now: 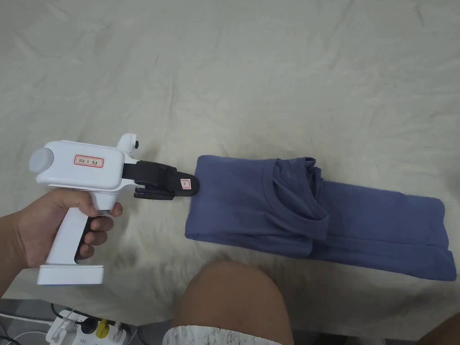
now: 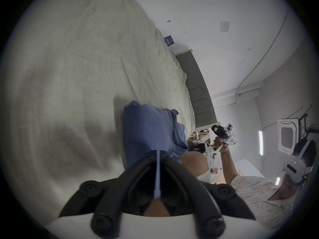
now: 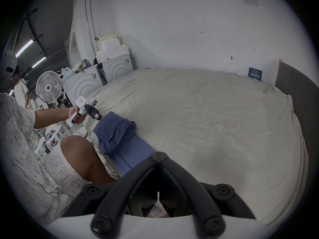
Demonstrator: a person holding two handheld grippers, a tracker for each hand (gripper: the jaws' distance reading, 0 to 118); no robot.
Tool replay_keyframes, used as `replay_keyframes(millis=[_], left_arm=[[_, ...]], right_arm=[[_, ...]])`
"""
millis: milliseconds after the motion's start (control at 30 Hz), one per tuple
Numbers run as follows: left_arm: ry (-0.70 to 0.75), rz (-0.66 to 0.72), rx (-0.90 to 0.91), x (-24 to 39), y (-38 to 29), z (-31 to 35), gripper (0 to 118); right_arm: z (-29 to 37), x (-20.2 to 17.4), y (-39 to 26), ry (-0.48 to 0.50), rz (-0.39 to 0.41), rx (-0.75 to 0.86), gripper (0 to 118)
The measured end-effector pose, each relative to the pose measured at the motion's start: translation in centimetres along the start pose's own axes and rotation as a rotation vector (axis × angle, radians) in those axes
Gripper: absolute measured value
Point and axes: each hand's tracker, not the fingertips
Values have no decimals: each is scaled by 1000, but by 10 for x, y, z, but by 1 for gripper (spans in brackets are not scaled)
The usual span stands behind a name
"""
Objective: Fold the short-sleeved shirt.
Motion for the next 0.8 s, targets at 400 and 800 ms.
replay_keyframes(millis=[400,800], left_arm=[[-156,153,-51,-41,7,-5,81],[-288,164,-103,-34,13,-53,81]], right_arm=[[-15,14,-5,-13,-13,-57,0],[-35,18,-3,-5,-27,-82,0]])
